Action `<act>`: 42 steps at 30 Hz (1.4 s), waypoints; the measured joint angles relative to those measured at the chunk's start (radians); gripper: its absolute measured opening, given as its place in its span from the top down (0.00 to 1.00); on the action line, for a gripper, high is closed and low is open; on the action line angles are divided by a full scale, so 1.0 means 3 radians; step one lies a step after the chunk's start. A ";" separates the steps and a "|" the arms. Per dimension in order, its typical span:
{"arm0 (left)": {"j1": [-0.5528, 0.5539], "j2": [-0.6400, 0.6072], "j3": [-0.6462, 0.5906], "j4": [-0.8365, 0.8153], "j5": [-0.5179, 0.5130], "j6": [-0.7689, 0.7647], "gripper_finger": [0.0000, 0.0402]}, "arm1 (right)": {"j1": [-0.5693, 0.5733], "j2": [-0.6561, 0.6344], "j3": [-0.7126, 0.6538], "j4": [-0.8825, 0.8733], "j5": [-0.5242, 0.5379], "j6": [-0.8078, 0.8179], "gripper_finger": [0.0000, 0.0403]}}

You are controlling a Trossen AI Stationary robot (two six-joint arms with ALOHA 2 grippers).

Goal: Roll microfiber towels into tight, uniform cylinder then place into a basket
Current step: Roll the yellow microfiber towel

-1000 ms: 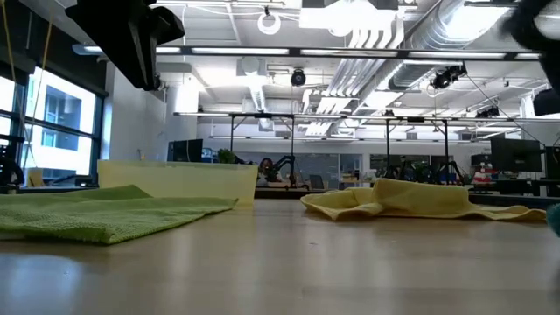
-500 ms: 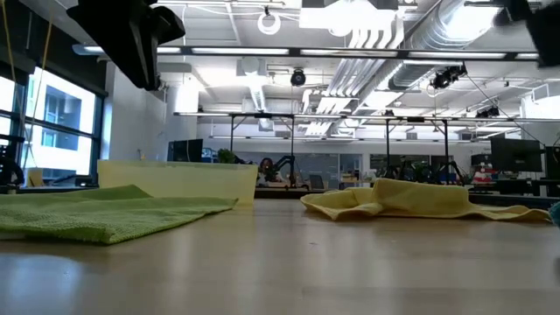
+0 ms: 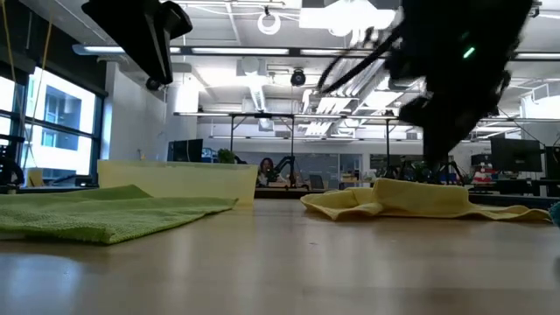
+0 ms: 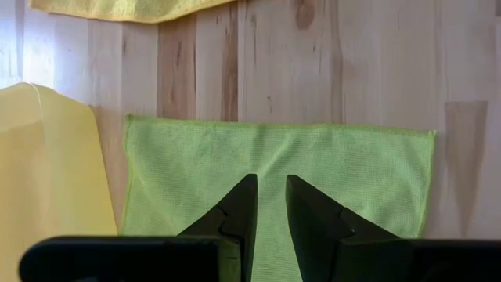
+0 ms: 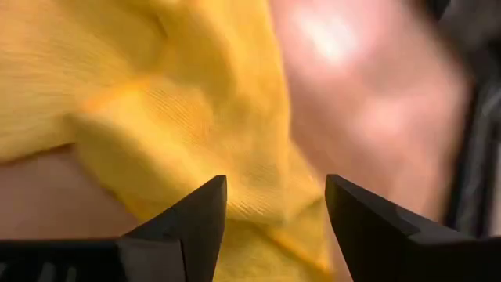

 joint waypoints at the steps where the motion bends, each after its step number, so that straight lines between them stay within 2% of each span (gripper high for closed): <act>1: 0.0001 0.0000 0.0000 0.0000 0.0000 0.0000 0.85 | -0.0116 0.0000 -0.0041 0.0150 -0.0129 -0.0079 0.48; 3: 0.0001 0.0000 0.0000 0.0000 0.0000 0.0000 0.85 | -0.0310 0.0000 -0.0079 0.0444 -0.0274 -0.0237 0.48; 8: -0.0001 0.0000 0.0000 -0.0001 0.0000 -0.0001 0.85 | -0.0530 0.0000 0.0029 0.0784 -0.0254 -0.0388 0.48; 19: 0.0008 0.0000 0.0000 0.0004 -0.0008 0.0139 0.85 | -0.0447 0.0000 0.0040 0.1425 -0.0590 -0.0840 0.48; 31: 0.0183 0.0000 0.0000 0.0019 -0.0013 0.0145 0.85 | -0.0383 0.0001 0.0040 0.1315 -0.0518 -0.0936 0.48; 35: 0.0227 0.0000 0.0000 0.0020 -0.0013 0.0139 0.85 | -0.0387 0.0001 0.0040 0.1287 -0.0519 -0.1039 0.55; 42: 0.0242 0.0000 0.0000 0.0022 -0.0013 0.0137 0.85 | -0.0386 0.0003 0.0040 0.1228 -0.0590 -0.1094 0.79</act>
